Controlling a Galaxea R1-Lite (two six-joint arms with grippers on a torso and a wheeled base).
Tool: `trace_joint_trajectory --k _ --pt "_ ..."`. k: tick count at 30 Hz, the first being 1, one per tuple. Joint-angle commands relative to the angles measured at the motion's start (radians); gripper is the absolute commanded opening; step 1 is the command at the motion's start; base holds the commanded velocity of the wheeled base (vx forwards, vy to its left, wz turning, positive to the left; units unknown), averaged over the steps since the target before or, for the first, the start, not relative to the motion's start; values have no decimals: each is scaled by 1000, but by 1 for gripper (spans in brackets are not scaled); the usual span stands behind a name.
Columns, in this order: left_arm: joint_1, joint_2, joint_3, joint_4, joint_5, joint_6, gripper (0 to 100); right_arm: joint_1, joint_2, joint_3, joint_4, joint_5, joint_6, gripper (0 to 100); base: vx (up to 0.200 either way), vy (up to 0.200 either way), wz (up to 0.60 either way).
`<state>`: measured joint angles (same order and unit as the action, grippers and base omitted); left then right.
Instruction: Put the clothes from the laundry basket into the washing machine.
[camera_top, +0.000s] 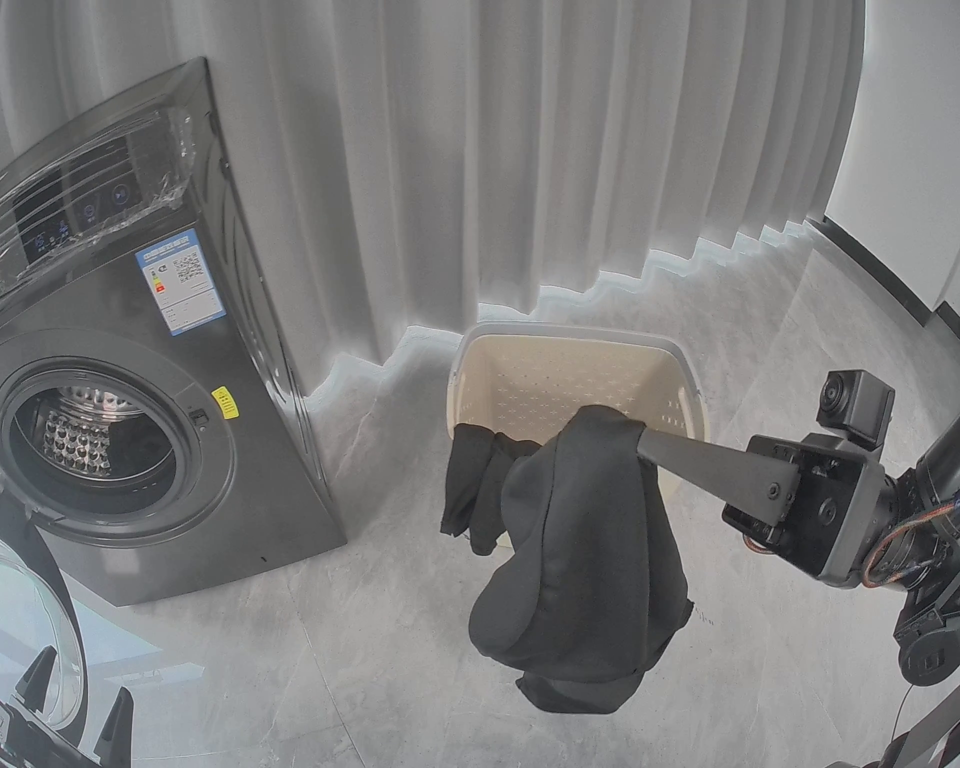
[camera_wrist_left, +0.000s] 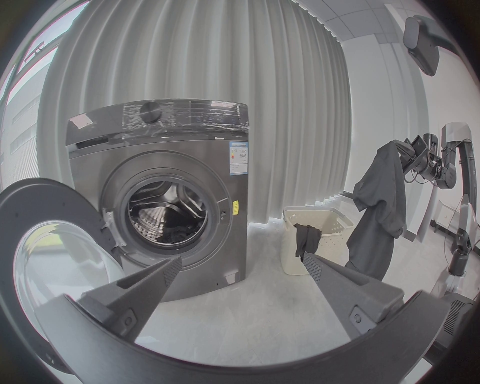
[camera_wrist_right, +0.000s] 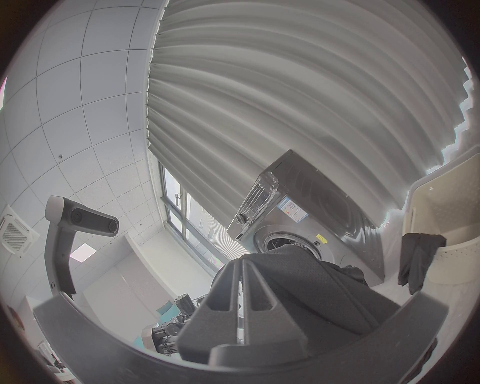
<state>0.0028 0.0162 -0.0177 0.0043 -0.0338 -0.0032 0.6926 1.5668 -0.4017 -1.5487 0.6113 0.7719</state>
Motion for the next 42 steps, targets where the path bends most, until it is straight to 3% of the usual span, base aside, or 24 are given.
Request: trace_joint_trajectory --k 1,13,27,36,42 --pt "0 -15 16 0 0 0 100 -2 2 -2 -1 1 0 0 0 0 0" --pt "0 -15 16 0 0 0 100 5 6 6 -1 1 0 0 0 0 450" --pt "0 -15 16 0 0 0 100 12 9 12 -1 2 -2 0 0 0 0" --pt "0 -15 16 0 0 0 100 15 9 15 -1 4 -36 0 0 0 600" --pt "0 -15 16 0 0 0 100 16 9 17 -1 7 -37 0 0 0 0"
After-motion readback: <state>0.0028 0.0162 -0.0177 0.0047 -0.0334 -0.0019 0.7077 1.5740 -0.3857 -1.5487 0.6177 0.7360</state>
